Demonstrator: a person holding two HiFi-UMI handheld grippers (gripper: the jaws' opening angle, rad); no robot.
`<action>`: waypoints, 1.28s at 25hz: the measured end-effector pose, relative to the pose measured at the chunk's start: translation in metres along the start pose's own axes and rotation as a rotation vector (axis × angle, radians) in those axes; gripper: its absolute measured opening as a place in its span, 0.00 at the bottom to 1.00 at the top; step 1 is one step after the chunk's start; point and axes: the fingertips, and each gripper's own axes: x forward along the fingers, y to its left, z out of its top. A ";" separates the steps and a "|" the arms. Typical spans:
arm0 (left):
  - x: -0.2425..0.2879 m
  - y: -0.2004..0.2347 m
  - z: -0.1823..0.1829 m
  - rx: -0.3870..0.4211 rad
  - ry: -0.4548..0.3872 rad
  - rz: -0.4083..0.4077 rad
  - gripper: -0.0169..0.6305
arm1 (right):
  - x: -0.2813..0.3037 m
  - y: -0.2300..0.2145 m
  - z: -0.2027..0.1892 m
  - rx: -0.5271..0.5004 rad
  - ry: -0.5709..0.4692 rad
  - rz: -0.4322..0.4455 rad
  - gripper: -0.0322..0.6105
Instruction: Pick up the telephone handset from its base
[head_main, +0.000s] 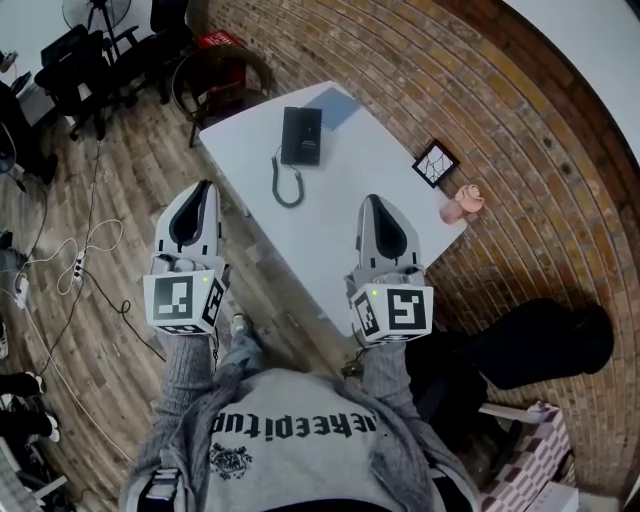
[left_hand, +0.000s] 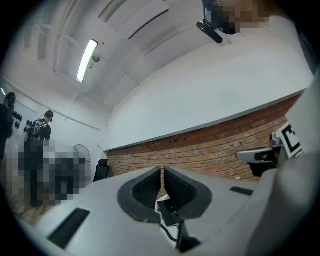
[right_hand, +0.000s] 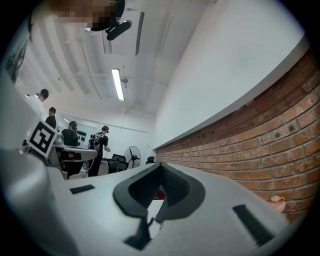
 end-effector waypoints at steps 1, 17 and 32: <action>0.008 0.008 -0.001 -0.001 -0.005 -0.007 0.06 | 0.010 0.001 0.000 -0.001 0.000 -0.008 0.05; 0.108 0.126 -0.024 -0.013 -0.013 -0.070 0.06 | 0.136 0.025 -0.018 -0.018 0.015 -0.153 0.05; 0.147 0.154 -0.067 -0.065 0.044 -0.124 0.06 | 0.177 0.026 -0.042 -0.039 0.076 -0.197 0.05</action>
